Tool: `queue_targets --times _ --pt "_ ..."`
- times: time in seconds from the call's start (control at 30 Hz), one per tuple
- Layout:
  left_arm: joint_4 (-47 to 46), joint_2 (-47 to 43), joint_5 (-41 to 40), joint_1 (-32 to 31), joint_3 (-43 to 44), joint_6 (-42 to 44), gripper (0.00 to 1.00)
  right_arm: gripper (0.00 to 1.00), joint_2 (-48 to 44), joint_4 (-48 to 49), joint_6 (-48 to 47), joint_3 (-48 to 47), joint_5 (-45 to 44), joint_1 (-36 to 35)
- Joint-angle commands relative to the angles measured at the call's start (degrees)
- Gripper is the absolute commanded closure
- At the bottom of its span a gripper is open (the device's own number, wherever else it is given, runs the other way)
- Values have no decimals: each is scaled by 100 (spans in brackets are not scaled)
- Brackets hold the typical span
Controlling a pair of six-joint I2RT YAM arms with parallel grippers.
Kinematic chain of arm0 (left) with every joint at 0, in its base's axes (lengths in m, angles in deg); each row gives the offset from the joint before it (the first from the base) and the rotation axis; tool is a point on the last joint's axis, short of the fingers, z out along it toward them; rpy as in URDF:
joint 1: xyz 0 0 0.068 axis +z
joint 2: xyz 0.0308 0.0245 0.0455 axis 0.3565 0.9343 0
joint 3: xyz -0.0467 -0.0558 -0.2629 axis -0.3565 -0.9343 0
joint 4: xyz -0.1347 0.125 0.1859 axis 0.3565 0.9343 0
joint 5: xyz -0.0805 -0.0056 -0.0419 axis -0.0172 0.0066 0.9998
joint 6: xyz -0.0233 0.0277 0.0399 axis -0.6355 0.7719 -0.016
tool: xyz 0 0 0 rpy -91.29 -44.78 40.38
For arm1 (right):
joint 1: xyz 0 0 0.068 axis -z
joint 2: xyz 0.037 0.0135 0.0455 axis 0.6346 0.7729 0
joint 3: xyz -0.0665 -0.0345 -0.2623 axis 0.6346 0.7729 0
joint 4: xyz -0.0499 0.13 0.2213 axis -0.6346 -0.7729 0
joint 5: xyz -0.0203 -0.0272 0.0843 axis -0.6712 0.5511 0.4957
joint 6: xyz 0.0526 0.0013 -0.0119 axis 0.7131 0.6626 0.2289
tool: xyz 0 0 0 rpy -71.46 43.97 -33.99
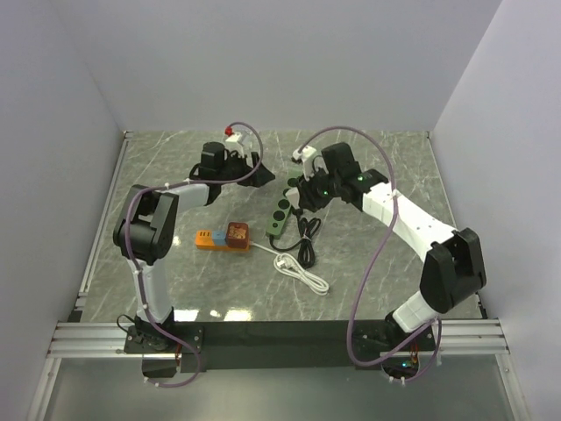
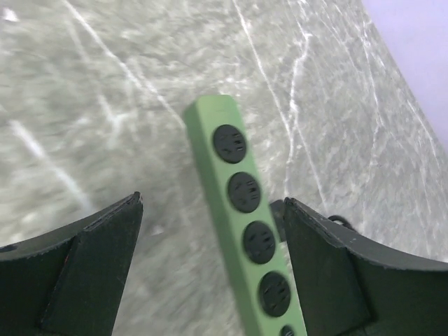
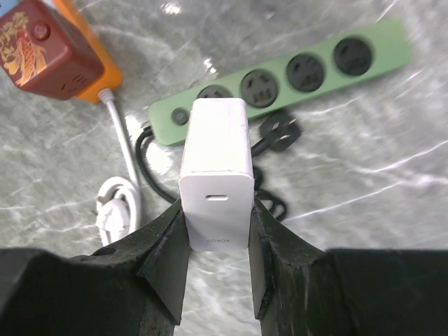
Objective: Insert the plug
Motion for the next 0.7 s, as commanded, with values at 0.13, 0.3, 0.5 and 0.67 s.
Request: queue_targets --times 0.13,0.3,0.5,0.67 --pt "327 -159 527 44 -28 538 13 100 458 -953 -1047 -1064 414 137" --pt "563 8 546 35 85 626 14 100 783 -1199 -1258 -1240 204 -12" --pt "625 87 299 44 103 583 14 100 1407 -1568 -1372 -1819 -113 -258" --pt "555 149 352 53 103 512 14 100 1872 -1989 -1478 -2241 -596 -442"
